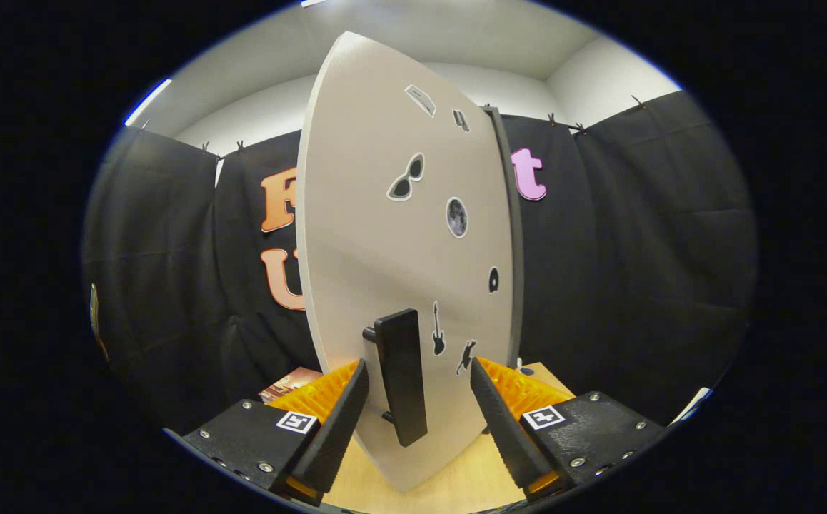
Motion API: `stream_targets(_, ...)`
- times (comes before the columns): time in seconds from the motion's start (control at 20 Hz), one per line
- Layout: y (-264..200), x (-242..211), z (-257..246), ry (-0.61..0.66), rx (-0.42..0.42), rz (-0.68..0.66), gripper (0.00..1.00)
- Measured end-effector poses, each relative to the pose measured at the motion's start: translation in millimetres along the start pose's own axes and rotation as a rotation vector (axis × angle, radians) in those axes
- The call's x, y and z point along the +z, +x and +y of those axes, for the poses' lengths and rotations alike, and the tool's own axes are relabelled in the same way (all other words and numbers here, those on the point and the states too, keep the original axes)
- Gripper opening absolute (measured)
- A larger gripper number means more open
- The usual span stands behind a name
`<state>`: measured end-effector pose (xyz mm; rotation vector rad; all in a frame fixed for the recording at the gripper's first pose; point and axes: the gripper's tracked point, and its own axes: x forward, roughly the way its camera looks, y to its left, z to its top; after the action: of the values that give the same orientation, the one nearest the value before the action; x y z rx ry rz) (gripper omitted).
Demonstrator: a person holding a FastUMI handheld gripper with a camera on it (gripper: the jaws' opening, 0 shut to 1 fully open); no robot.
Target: Open the shoe cabinet door, grab the shoes and put them into the shoe cabinet, then close the shoe cabinet door.
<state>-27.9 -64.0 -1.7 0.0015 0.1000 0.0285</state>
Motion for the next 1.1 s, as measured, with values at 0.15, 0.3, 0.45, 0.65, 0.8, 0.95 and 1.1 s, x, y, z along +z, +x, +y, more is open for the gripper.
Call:
stream_targets(0.15,27.9,2.5,26.2,-0.017,0.037,-0.001,0.89)
stream_targets(0.3,56.5,6.4,47.6,-0.027,0.067,-0.003,0.90)
stream_targets(0.45,82.0,7.8,66.6,-0.029,0.094,-0.003,0.90)
stream_targets(0.65,103.4,8.5,72.5,-0.021,0.105,-0.004,0.89)
stream_targets(0.8,117.2,6.9,80.0,-0.002,0.121,0.006,0.89)
stream_targets(0.95,129.5,6.2,83.3,-0.005,0.132,0.014,0.89)
stream_targets(1.1,145.1,8.4,88.2,-0.012,0.136,0.021,0.89)
